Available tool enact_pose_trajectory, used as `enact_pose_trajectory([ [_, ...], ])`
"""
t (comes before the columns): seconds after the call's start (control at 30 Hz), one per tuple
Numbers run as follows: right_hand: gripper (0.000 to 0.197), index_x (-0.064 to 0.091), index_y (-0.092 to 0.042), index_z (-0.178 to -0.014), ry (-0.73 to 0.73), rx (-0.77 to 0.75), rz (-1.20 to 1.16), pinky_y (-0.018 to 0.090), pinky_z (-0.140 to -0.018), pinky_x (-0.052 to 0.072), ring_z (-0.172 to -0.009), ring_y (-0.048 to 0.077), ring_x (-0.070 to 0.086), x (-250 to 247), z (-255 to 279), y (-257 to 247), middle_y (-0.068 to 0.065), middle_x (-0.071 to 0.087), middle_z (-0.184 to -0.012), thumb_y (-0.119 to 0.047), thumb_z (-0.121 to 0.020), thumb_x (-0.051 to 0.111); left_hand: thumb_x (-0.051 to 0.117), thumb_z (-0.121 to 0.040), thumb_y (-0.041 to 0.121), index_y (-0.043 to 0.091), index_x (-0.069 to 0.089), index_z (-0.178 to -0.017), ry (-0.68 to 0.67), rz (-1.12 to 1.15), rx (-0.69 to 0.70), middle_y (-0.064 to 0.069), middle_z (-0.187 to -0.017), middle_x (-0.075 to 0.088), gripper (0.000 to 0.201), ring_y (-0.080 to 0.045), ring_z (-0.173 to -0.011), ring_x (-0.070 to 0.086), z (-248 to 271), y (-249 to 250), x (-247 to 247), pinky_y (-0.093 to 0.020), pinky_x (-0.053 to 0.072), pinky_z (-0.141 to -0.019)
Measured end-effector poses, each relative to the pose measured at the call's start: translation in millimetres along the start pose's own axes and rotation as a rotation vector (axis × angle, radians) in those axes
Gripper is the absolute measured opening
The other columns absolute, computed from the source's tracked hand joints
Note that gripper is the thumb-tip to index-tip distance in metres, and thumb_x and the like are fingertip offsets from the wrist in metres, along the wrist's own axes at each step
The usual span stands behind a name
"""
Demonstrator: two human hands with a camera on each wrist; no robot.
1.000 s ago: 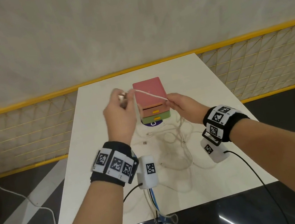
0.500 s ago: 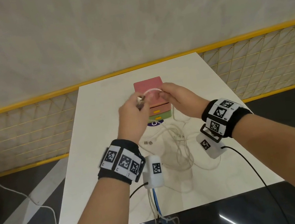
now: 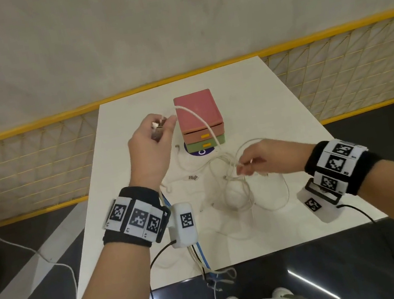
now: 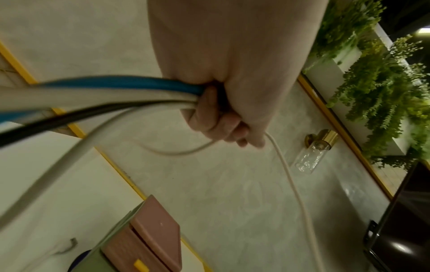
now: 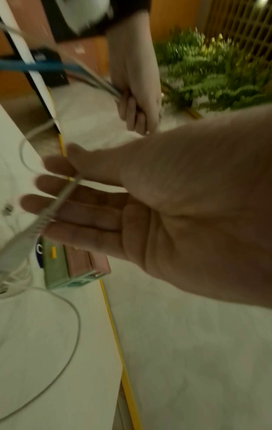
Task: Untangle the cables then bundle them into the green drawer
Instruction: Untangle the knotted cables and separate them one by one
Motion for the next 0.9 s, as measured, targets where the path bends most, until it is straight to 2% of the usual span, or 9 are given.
enact_pose_trajectory([
  [0.13, 0.036, 0.063, -0.021, -0.123, -0.422, 0.05, 0.135, 0.019, -0.09, 0.048, -0.101, 0.005, 0.06, 33.1, 23.2, 1.3, -0.006, 0.066, -0.114, -0.02, -0.087, 0.067, 0.069, -0.089, 0.033, 0.016, 0.065, -0.087, -0.428, -0.07, 0.014, 0.013, -0.047, 0.04, 0.017, -0.005, -0.046, 0.034, 35.5, 9.8, 22.9, -0.011, 0.028, -0.046],
  [0.27, 0.04, 0.056, -0.015, -0.129, -0.109, 0.082, 0.231, 0.025, -0.097, 0.043, -0.112, 0.018, 0.059, 13.0, 15.2, 11.3, 0.001, 0.066, -0.119, 0.001, -0.094, 0.044, 0.073, -0.086, 0.034, 0.023, 0.07, -0.093, -0.834, -0.171, 0.057, 0.016, -0.055, 0.052, 0.013, -0.001, -0.053, 0.045, 82.0, 20.9, 43.6, -0.014, 0.034, -0.06],
  [0.33, 0.038, 0.056, -0.013, -0.13, 0.09, 0.035, 0.212, 0.017, -0.093, 0.039, -0.112, 0.019, 0.059, 2.6, 11.8, 5.3, 0.003, 0.065, -0.121, -0.001, -0.097, 0.04, 0.073, -0.087, 0.028, 0.029, 0.066, -0.12, -1.072, -0.204, 0.063, 0.029, -0.066, 0.06, 0.034, 0.011, -0.061, 0.053, 105.4, 27.0, 51.2, -0.006, 0.036, -0.065],
  [0.4, 0.037, 0.054, -0.013, -0.131, 0.153, -0.045, 0.121, 0.009, -0.091, 0.035, -0.112, 0.015, 0.058, 0.4, 10.7, -13.0, 0.003, 0.063, -0.124, -0.002, -0.099, 0.039, 0.072, -0.088, 0.027, 0.04, 0.049, -0.138, -1.184, -0.237, 0.062, 0.027, -0.081, 0.062, 0.057, 0.011, -0.063, 0.053, 118.1, 28.5, 52.8, -0.004, 0.037, -0.066],
  [0.5, 0.04, 0.055, -0.009, -0.13, 0.057, -0.135, -0.023, 0.005, -0.091, 0.038, -0.107, -0.001, 0.055, 9.0, 16.0, -47.0, -0.003, 0.062, -0.119, 0.004, -0.094, 0.043, 0.068, -0.089, 0.017, 0.036, 0.056, -0.122, -1.038, -0.135, 0.058, 0.004, -0.092, 0.064, 0.039, -0.002, -0.062, 0.054, 111.4, 33.3, 43.4, -0.013, 0.042, -0.063],
  [0.57, 0.04, 0.054, -0.003, -0.126, -0.026, -0.15, -0.075, 0.01, -0.091, 0.042, -0.105, -0.007, 0.057, 21.7, 20.5, -63.5, -0.005, 0.062, -0.115, 0.007, -0.09, 0.044, 0.064, -0.089, 0.008, 0.025, 0.061, -0.107, -0.863, 0.017, 0.072, 0.003, -0.1, 0.065, 0.025, -0.01, -0.075, 0.062, 102.6, 41.1, 33.2, -0.019, 0.049, -0.067],
  [0.7, 0.053, 0.038, -0.015, -0.141, -0.286, -0.2, -0.139, 0.024, -0.108, 0.035, -0.131, 0.011, 0.043, 70.3, 29.7, -92.4, 0.0, 0.044, -0.145, -0.001, -0.092, 0.048, 0.057, -0.093, 0.003, 0.016, 0.061, -0.097, -0.521, 0.255, 0.001, 0.013, -0.058, 0.049, 0.014, -0.007, -0.042, 0.033, 88.2, 49.7, 17.9, -0.019, 0.029, -0.043],
  [0.83, 0.034, 0.049, -0.011, -0.129, -0.486, -0.176, -0.103, 0.019, -0.09, 0.04, -0.104, 0.009, 0.053, 117.2, 42.3, -89.9, -0.004, 0.057, -0.12, -0.004, -0.096, 0.045, 0.05, -0.096, 0.0, 0.016, 0.057, -0.09, -0.241, 0.482, -0.08, 0.012, -0.049, 0.034, 0.017, -0.01, -0.042, 0.022, 74.9, 50.8, 1.0, -0.022, 0.017, -0.044],
  [0.9, 0.046, 0.045, -0.012, -0.134, -0.566, -0.13, -0.002, 0.019, -0.095, 0.04, -0.112, 0.009, 0.052, 124.2, 44.7, -75.0, -0.001, 0.056, -0.129, 0.003, -0.091, 0.042, 0.05, -0.097, 0.004, 0.016, 0.058, -0.092, -0.188, 0.541, -0.115, 0.008, -0.049, 0.029, 0.016, -0.012, -0.044, 0.018, 73.7, 48.2, -3.5, -0.026, 0.013, -0.044],
])
Point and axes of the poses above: each hand's wrist, its own z-axis away from the middle knuckle, its own x-axis out of the palm, y = z × x, the point moved 4 cm from there along -z, towards the middle knuckle
